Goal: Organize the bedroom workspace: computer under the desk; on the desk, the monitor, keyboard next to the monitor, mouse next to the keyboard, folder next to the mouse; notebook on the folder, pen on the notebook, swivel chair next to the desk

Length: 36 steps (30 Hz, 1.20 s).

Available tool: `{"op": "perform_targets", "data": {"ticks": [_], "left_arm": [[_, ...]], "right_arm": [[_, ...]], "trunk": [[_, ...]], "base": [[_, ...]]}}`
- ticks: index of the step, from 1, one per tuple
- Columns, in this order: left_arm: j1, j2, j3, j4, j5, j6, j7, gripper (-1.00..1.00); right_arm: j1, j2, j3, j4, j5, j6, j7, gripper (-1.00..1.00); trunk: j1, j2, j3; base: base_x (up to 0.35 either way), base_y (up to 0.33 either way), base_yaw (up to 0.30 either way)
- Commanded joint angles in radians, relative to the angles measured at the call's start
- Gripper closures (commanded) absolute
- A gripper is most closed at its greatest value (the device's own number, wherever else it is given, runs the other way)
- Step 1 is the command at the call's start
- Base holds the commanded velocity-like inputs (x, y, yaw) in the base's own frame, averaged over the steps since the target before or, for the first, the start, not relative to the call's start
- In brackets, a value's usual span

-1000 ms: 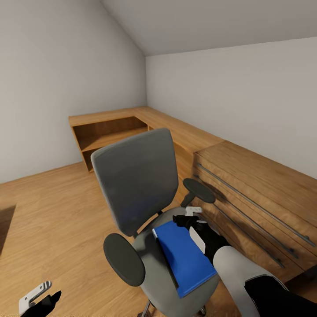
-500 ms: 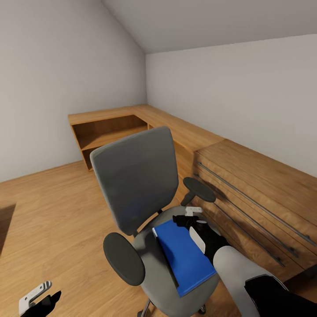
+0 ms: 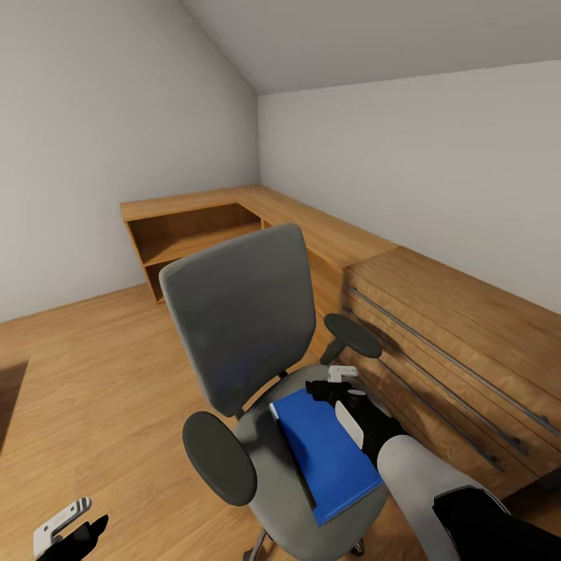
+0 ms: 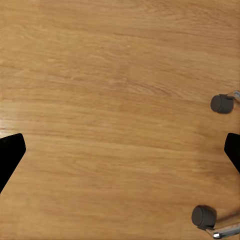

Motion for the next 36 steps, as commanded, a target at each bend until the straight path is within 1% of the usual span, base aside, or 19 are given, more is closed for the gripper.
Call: {"op": "perform_targets", "data": {"ticks": [1, 14, 16, 20, 36], "left_arm": [[0.0, 0.0, 0.0, -0.002, 0.011, 0.005, 0.007, -1.0], [0.0, 0.0, 0.0, -0.002, 0.011, 0.005, 0.007, -1.0], [0.0, 0.0, 0.0, -0.002, 0.011, 0.005, 0.007, -1.0], [0.0, 0.0, 0.0, -0.002, 0.011, 0.005, 0.007, -1.0], [0.0, 0.0, 0.0, -0.002, 0.011, 0.005, 0.007, -1.0]], "right_arm": [[0.0, -0.001, 0.008, -0.002, -0.01, 0.004, -0.005, -1.0], [0.0, -0.002, 0.008, -0.01, -0.01, 0.003, -0.002, -1.0], [0.0, -0.008, 0.008, -0.01, -0.01, -0.021, -0.003, -1.0], [0.0, -0.009, 0.009, -0.011, -0.01, -0.034, -0.004, -1.0], [0.001, -0.009, 0.01, -0.011, -0.008, -0.042, -0.005, -1.0]], "trunk": [[0.0, 0.0, -0.001], [0.0, 0.0, -0.001], [0.0, 0.0, -0.001], [0.0, 0.0, -0.001], [0.0, 0.0, -0.001]], "base": [[0.0, 0.0, 0.0], [0.0, 0.0, 0.0], [0.0, 0.0, 0.0], [0.0, 0.0, 0.0], [0.0, 0.0, 0.0]]}}
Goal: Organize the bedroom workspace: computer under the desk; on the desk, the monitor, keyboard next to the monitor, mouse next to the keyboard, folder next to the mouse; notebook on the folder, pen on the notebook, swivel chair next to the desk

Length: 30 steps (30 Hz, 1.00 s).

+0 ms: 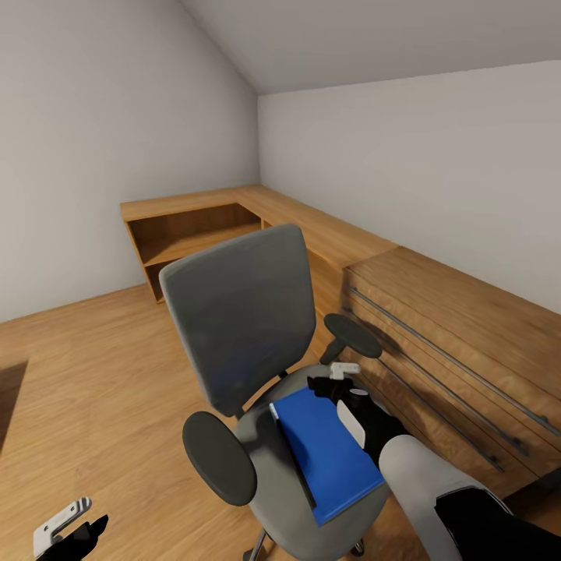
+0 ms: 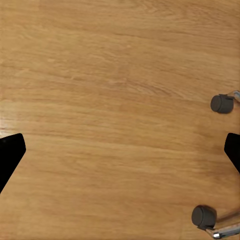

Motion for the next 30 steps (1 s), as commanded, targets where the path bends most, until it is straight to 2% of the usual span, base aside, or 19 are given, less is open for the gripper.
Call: {"op": "perform_targets", "data": {"ticks": [1, 5, 17, 23, 30], "left_arm": [[0.0, 0.0, 0.0, -0.002, 0.011, 0.005, 0.007, -1.0], [0.0, 0.0, 0.0, -0.001, 0.011, 0.005, 0.007, -1.0], [0.0, 0.0, 0.0, 0.0, 0.012, 0.005, 0.007, -1.0], [0.0, 0.001, 0.0, -0.001, 0.012, 0.005, 0.007, -1.0], [0.0, 0.001, 0.0, 0.0, 0.011, 0.005, 0.007, -1.0]], "right_arm": [[0.0, -0.001, 0.009, -0.002, -0.009, -0.002, -0.005, -1.0], [0.0, 0.004, 0.011, -0.002, -0.008, -0.025, -0.006, -1.0], [-0.001, 0.006, 0.013, -0.001, -0.004, -0.023, -0.012, -1.0], [-0.01, 0.007, 0.012, 0.0, -0.005, 0.0, -0.059, -1.0], [-0.056, 0.007, 0.011, 0.01, -0.006, 0.014, -0.089, -1.0]], "trunk": [[0.0, 0.0, -0.001], [0.0, 0.0, -0.001], [0.0, 0.0, -0.001], [0.0, 0.0, -0.001], [0.0, 0.0, -0.001]], "base": [[0.0, 0.0, 0.0], [0.0, 0.0, 0.0], [0.0, 0.0, 0.0], [0.0, 0.0, 0.0], [0.0, 0.0, 0.0]]}}
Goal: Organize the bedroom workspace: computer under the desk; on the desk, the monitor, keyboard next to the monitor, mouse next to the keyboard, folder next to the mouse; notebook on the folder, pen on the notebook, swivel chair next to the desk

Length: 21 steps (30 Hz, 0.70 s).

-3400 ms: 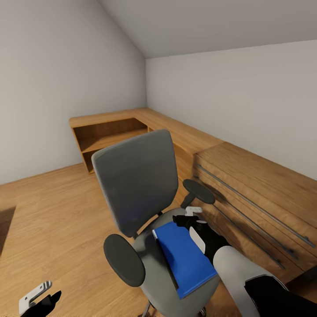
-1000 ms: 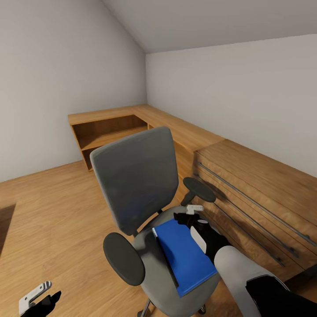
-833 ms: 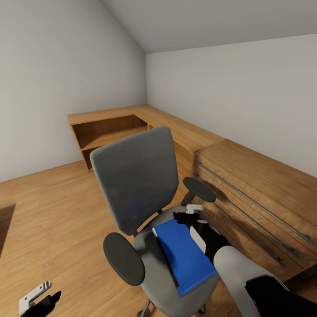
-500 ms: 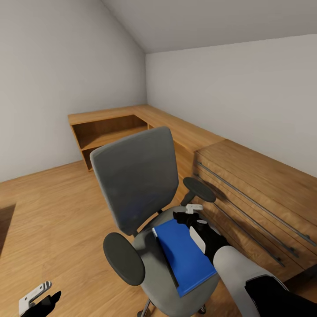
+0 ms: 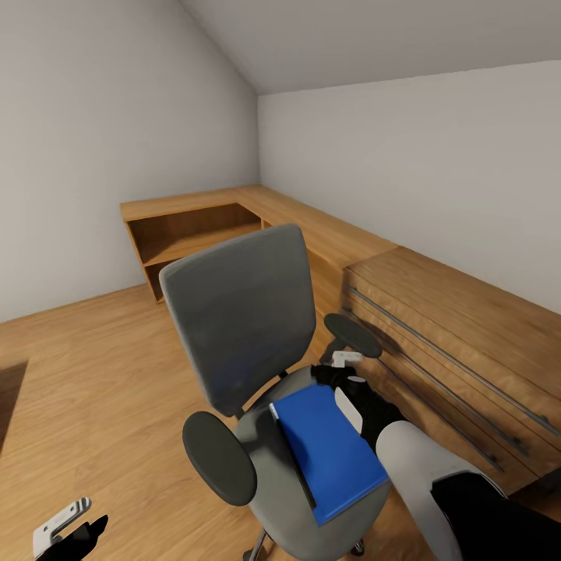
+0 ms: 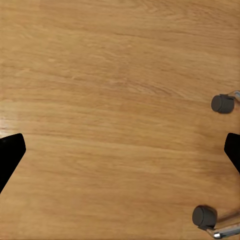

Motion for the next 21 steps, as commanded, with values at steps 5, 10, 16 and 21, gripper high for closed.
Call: {"op": "perform_targets", "data": {"ticks": [5, 10, 16, 21], "left_arm": [[0.0, 0.002, 0.0, -0.002, 0.011, 0.005, 0.007, -1.0], [0.0, 0.003, 0.0, -0.002, 0.011, 0.005, 0.008, -1.0], [0.0, 0.005, 0.0, -0.002, 0.01, 0.005, 0.008, -1.0], [0.0, 0.005, 0.0, -0.002, 0.011, 0.005, 0.007, -1.0]], "right_arm": [[-0.012, -0.004, 0.008, 0.0, -0.01, 0.007, -0.012, -1.0], [-0.013, -0.003, 0.007, 0.0, -0.011, 0.006, -0.013, -1.0], [-0.014, -0.001, 0.008, -0.001, -0.011, 0.004, -0.013, -1.0], [-0.014, -0.003, 0.006, -0.002, -0.011, 0.002, -0.011, -1.0]], "trunk": [[0.0, 0.0, -0.001], [0.0, 0.0, -0.001], [0.0, 0.0, -0.001], [0.0, 0.0, -0.001]], "base": [[0.0, 0.0, 0.0], [0.0, 0.0, 0.0], [0.0, 0.0, 0.0], [0.0, 0.0, 0.0]]}}
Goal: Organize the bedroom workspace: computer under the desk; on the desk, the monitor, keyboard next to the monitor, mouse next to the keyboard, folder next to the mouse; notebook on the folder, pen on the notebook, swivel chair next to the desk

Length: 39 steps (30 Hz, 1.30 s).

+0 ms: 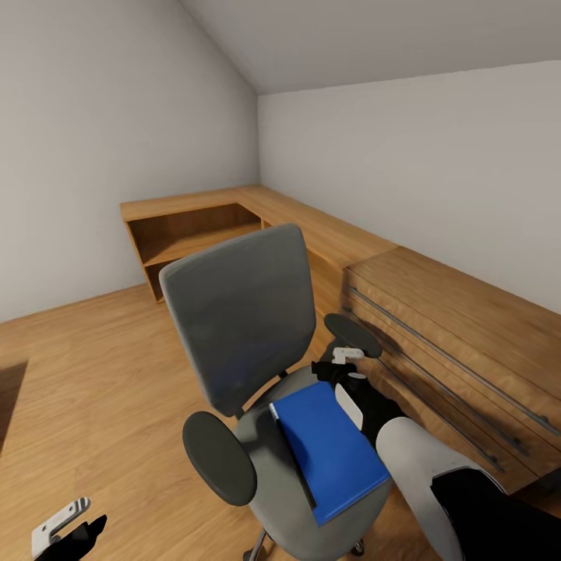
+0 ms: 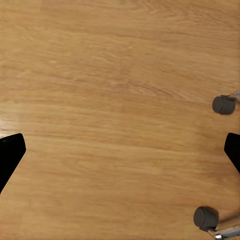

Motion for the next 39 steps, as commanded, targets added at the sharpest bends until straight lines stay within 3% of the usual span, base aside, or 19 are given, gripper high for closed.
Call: {"op": "perform_targets", "data": {"ticks": [1, 22, 39], "left_arm": [[0.0, 0.0, 0.0, -0.002, 0.011, 0.005, 0.006, -1.0], [0.0, 0.0, 0.012, -0.002, 0.01, 0.005, 0.006, -1.0], [0.0, 0.0, 0.012, -0.002, 0.011, 0.005, 0.006, -1.0]], "right_arm": [[0.0, -0.001, 0.008, -0.002, -0.01, 0.005, -0.007, -1.0], [0.0, -0.003, 0.007, -0.001, -0.017, 0.003, -0.005, -1.0], [0.0, -0.006, 0.006, -0.001, -0.016, 0.003, -0.007, -1.0]], "trunk": [[0.0, 0.0, -0.001], [0.0, 0.0, -0.002], [0.0, 0.0, -0.026]], "base": [[0.0, 0.0, 0.0], [0.0, 0.0, 0.0], [0.0, 0.0, 0.0]]}}
